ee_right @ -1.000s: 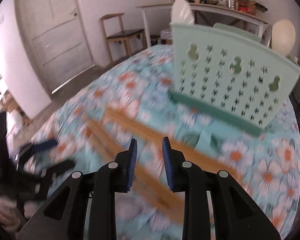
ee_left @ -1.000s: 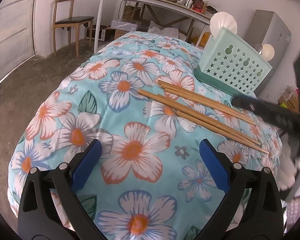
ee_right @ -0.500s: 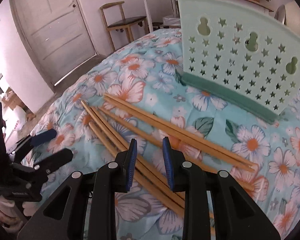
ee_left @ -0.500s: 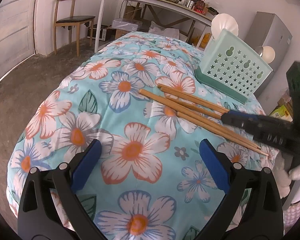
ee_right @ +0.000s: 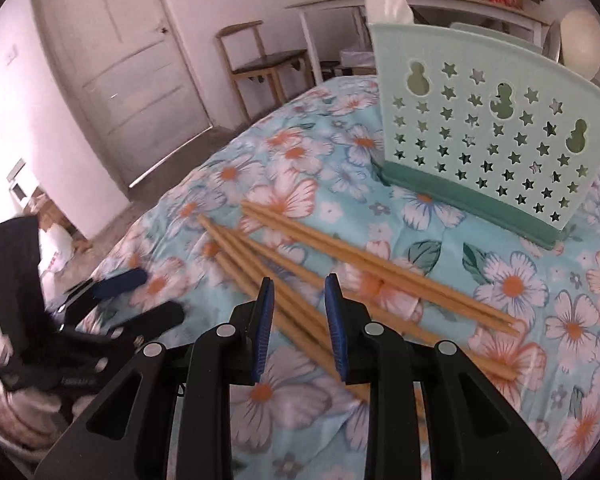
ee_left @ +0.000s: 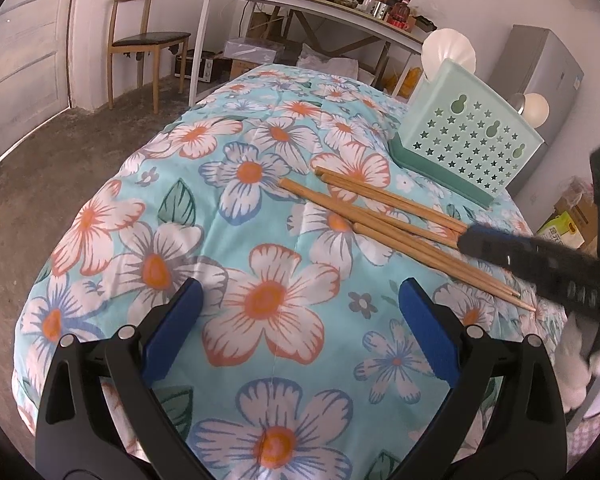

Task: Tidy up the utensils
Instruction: 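Position the right tool over the chopsticks while the left tool approaches them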

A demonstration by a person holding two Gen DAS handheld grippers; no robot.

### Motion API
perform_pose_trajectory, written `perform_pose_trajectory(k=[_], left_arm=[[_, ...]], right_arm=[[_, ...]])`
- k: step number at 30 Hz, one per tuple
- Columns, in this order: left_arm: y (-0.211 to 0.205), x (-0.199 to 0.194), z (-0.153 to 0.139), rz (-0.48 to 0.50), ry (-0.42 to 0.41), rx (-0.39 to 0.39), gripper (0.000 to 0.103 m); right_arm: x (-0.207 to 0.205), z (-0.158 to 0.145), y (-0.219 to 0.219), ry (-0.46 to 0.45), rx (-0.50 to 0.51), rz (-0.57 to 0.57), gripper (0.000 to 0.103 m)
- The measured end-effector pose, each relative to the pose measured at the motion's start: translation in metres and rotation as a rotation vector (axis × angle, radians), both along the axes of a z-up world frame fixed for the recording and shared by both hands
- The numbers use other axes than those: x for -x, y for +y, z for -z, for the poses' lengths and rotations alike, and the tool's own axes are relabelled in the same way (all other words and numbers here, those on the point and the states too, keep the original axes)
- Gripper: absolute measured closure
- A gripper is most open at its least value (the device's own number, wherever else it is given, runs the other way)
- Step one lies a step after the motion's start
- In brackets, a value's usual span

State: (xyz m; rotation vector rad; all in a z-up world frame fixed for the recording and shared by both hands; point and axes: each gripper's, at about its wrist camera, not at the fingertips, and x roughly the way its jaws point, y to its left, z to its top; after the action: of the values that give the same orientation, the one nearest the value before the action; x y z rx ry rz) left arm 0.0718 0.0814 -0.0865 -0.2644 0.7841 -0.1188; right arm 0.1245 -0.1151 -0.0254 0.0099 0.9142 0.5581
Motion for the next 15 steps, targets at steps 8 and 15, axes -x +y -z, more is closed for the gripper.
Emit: perform_pose_trajectory(k=[8, 15], left_arm=[[0.003, 0.004, -0.001, 0.007, 0.007, -0.001, 0.008], [0.004, 0.01, -0.001, 0.0, 0.014, -0.003, 0.008]], right_arm=[[0.026, 0.003, 0.002, 0.009, -0.016, -0.042, 0.077], [0.027, 0.012, -0.003, 0.047, -0.032, -0.034, 0.077]])
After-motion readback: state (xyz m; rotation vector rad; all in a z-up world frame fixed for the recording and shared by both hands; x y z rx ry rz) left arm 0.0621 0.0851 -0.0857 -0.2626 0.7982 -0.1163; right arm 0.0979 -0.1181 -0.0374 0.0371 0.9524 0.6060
